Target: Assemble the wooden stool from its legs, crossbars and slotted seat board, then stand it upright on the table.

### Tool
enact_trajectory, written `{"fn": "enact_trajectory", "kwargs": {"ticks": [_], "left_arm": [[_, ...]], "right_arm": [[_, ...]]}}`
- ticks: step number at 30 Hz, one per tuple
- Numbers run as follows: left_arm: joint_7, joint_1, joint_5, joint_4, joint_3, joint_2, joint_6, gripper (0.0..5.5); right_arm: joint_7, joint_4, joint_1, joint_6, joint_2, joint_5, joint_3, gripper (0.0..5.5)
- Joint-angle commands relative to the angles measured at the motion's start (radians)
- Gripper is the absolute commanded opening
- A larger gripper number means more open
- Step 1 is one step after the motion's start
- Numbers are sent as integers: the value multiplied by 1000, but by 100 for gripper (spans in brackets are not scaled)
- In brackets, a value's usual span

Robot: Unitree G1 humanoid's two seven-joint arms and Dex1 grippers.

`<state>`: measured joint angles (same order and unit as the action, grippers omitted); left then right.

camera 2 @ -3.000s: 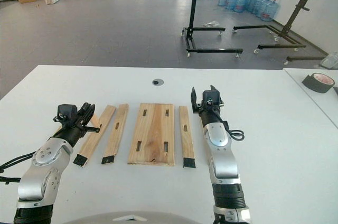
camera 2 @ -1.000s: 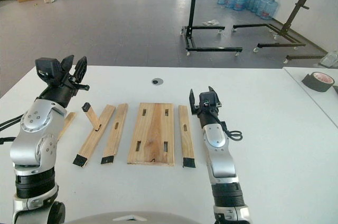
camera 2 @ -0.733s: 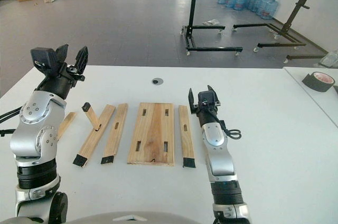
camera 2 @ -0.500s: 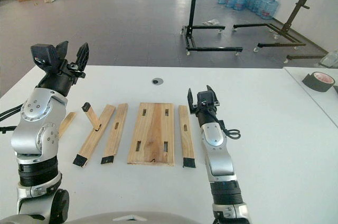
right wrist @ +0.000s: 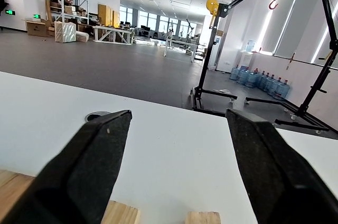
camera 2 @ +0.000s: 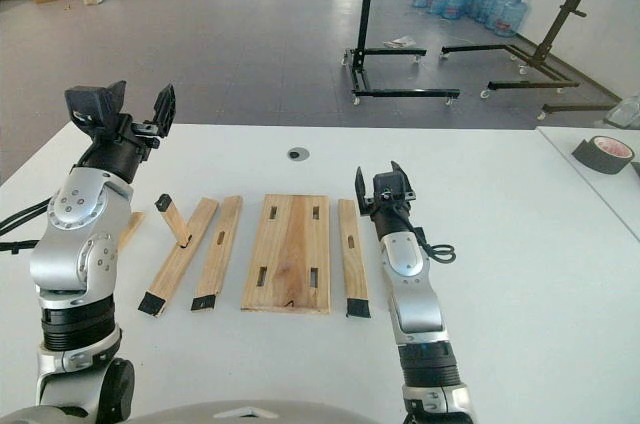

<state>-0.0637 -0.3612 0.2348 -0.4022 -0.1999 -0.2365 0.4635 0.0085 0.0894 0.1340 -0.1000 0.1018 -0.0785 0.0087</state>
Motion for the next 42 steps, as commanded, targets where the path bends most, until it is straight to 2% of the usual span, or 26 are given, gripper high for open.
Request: {"fn": "enact_trajectory", "kwargs": {"ticks": [1,5,7,15,20,22,26,31,33,36,42], "left_arm": [[-39,88,-14,109,36,35,-94,376],[-109,191,-64,492,80,47,-237,376],[-121,205,-66,562,72,40,-266,376],[-104,139,14,301,30,25,-218,376],[-71,79,68,47,-62,-35,-169,376],[-123,139,87,-62,-62,-56,-201,376],[-146,398,71,-198,-41,-48,-179,376],[-257,798,-48,-124,13,-51,-399,376],[-285,876,-63,-76,41,-42,-455,376],[-288,870,-70,14,60,-39,-447,376],[-251,761,-38,75,57,-56,-222,376]], "right_arm": [[13,2,19,-9,9,-1,1,329],[33,-8,4,-19,22,-17,20,329],[47,6,-5,-29,34,-5,11,329],[41,23,-16,-36,34,-3,-1,329],[26,36,-39,-26,35,-12,-6,329],[21,42,-55,-27,33,-15,-5,329],[5,85,-108,-33,31,-23,-11,329],[3,141,-151,-51,27,-29,-6,329],[7,147,-147,-59,29,-28,-3,329],[13,152,-136,-71,31,-27,0,329],[22,170,-131,-89,29,-32,15,329]]}}
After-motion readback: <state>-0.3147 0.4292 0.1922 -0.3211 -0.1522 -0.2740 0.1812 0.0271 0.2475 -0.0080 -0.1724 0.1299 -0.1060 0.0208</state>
